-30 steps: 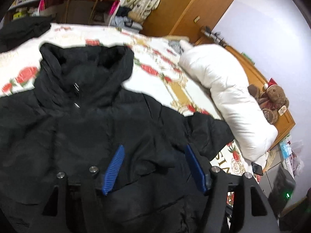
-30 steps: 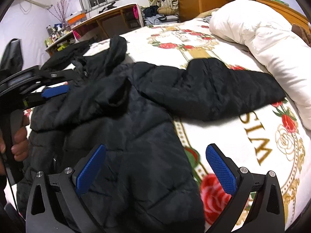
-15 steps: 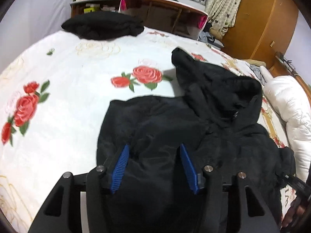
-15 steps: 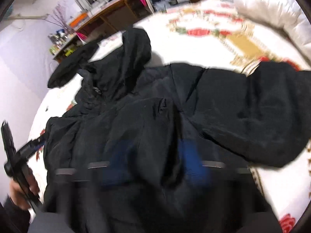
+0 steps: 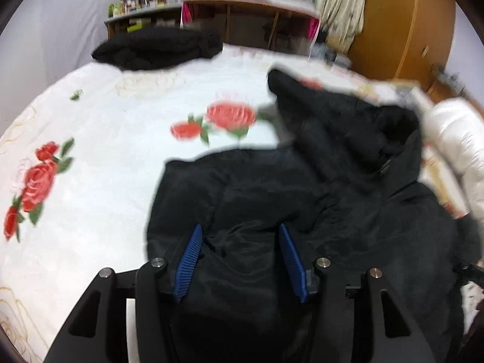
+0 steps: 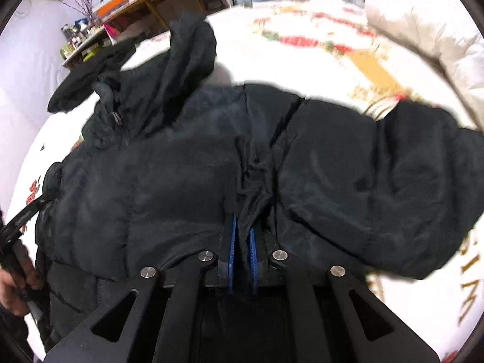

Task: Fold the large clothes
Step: 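Open the left gripper and withdraw it from the folded sleeve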

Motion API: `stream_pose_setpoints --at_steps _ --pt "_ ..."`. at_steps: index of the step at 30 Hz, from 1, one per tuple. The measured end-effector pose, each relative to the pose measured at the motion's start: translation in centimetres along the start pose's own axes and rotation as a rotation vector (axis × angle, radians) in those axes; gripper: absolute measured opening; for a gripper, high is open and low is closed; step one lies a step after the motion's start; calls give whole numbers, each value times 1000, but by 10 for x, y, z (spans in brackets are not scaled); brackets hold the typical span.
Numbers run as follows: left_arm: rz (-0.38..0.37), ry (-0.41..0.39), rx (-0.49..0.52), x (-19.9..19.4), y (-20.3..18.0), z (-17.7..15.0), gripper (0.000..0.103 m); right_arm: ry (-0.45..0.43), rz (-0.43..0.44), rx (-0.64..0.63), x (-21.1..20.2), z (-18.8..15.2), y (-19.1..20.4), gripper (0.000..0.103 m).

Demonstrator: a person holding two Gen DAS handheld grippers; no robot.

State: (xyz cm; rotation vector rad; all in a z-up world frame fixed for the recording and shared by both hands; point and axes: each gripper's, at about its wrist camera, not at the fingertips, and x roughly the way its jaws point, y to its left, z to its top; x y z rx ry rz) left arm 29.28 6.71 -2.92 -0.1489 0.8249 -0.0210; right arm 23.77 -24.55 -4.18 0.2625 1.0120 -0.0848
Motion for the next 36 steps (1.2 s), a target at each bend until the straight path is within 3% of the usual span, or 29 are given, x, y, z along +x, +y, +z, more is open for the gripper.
stream_pose_setpoints --at_steps 3,6,9,13,19,23,24,32,36 --pt "-4 -54 1 -25 9 -3 55 -82 6 15 -27 -3 -1 17" --pt "36 16 -12 -8 20 -9 55 -122 38 9 -37 -9 5 17" --pt "50 72 -31 10 26 -19 56 -70 70 -9 -20 -11 13 17" --pt "70 76 -42 2 23 -19 55 41 27 -61 12 -14 16 17" --pt "51 32 -8 -54 11 -37 55 -18 44 -35 -42 -32 6 17" --pt "37 23 27 -93 1 -59 55 -34 80 10 -74 -53 -1 47" --pt "26 19 29 -105 -2 -65 55 -40 84 16 -85 -59 -3 48" --pt "-13 3 46 -174 -24 -99 55 -81 83 54 -155 -102 -15 49" --pt "-32 1 26 -201 -28 -114 55 -96 42 44 -181 -121 -20 49"
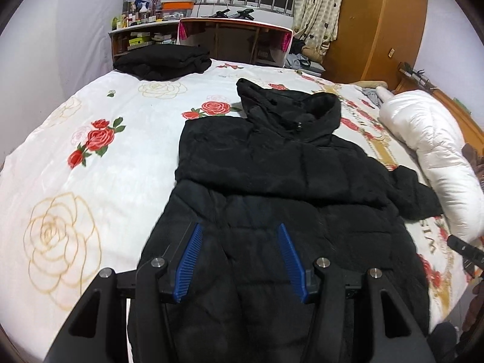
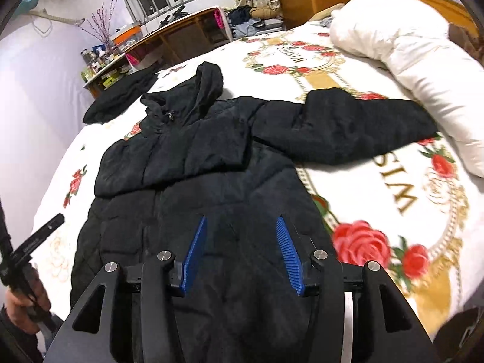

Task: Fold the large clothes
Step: 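Open the left gripper and withdraw it from the folded sleeve, then move the right gripper to the other sleeve and grasp its cuff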

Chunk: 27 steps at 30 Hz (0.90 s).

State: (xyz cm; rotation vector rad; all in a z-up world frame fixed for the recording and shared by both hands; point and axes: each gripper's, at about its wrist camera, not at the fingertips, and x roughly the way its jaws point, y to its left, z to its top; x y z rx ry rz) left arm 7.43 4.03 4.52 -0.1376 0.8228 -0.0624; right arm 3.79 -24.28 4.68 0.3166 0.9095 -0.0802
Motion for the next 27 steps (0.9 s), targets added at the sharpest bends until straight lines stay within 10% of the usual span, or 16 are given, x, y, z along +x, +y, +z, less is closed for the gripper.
stream_pose_setpoints --at_steps 24,27 --pt "-26 10 63 -7 -42 4 55 -63 -22 194 -21 0 -93 49" --pt "-28 19 70 6 -48 10 55 -57 -32 237 -9 6 -115 70"
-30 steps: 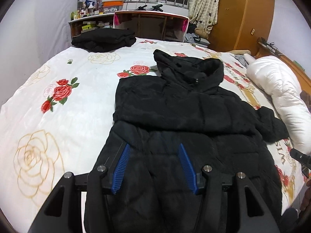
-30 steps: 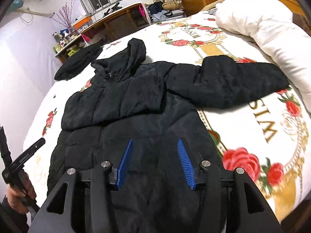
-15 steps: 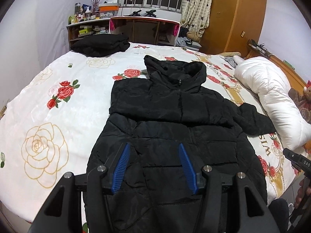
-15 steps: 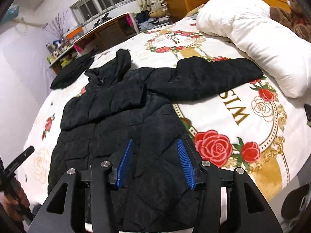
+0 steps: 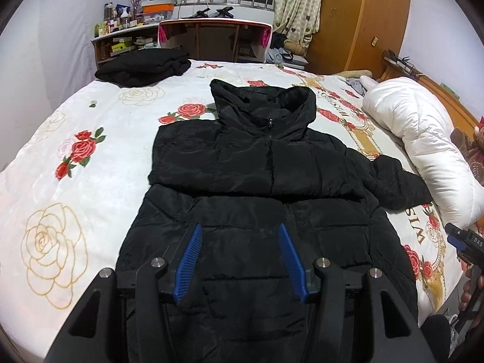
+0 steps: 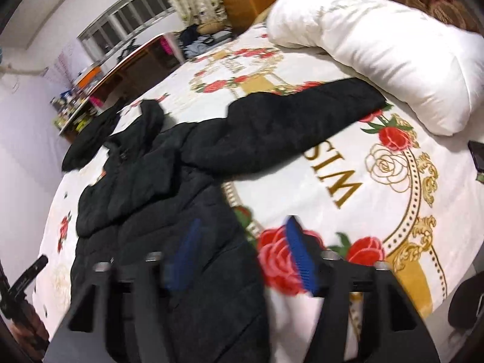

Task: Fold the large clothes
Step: 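Move the right gripper to the other sleeve and grasp its cuff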

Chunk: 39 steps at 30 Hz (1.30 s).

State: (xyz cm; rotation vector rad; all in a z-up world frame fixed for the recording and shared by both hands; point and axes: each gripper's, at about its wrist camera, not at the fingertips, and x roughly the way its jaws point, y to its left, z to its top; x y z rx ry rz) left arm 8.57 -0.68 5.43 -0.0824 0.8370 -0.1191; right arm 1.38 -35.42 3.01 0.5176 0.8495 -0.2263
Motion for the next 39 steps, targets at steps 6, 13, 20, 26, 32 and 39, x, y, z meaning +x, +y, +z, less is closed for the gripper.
stream_pose_setpoints --at_steps 6,13,20,26,32,39 --pt "5 10 27 32 -14 20 55 13 -43 85 39 30 -48 71" --pt "21 30 30 73 -20 38 55 8 -87 183 96 73 -108 71" --pt "46 59 26 110 -18 45 55 11 -122 269 149 103 -153 71" --pt "56 93 9 138 -13 39 55 -47 -144 293 166 131 -166 72" --pt "51 113 -13 147 -5 33 55 -68 -191 358 177 148 -176 69" --pt "58 91 -27 130 12 33 55 -71 -256 327 153 155 -157 12"
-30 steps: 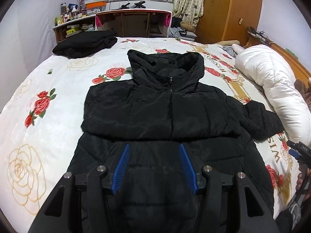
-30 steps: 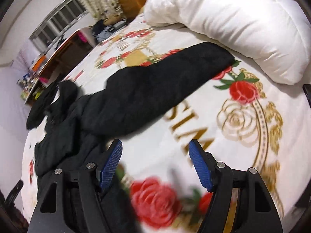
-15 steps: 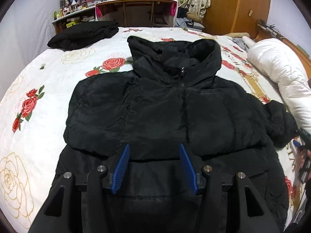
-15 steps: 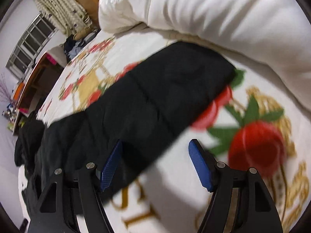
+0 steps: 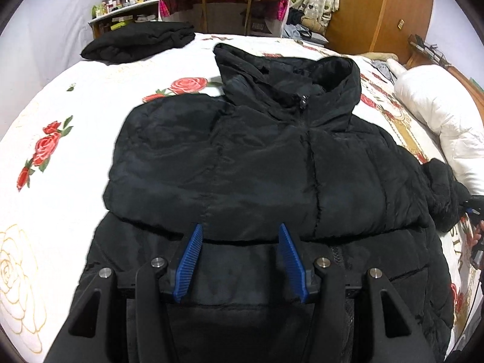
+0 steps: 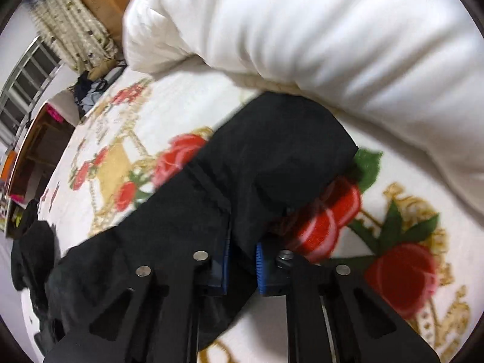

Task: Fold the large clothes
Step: 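Move the right gripper to the other sleeve and grasp its cuff, then carry the sleeve with the right gripper across the jacket body and lower it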

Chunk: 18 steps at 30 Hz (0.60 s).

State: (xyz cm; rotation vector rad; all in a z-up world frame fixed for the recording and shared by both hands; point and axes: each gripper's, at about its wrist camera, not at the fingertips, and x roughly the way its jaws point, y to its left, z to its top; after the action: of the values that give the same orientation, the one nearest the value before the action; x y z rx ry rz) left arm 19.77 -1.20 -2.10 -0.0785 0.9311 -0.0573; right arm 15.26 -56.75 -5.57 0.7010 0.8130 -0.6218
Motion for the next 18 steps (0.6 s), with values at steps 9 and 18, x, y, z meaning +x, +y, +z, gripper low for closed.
stream_pose_setpoints --at_steps 9,18 --pt "-24 -46 -80 -39 32 -2 55 -155 142 -184 -123 -2 85 10" --pt "-48 -110 -147 -83 68 -5 55 -197 296 -419 -196 -44 205 10"
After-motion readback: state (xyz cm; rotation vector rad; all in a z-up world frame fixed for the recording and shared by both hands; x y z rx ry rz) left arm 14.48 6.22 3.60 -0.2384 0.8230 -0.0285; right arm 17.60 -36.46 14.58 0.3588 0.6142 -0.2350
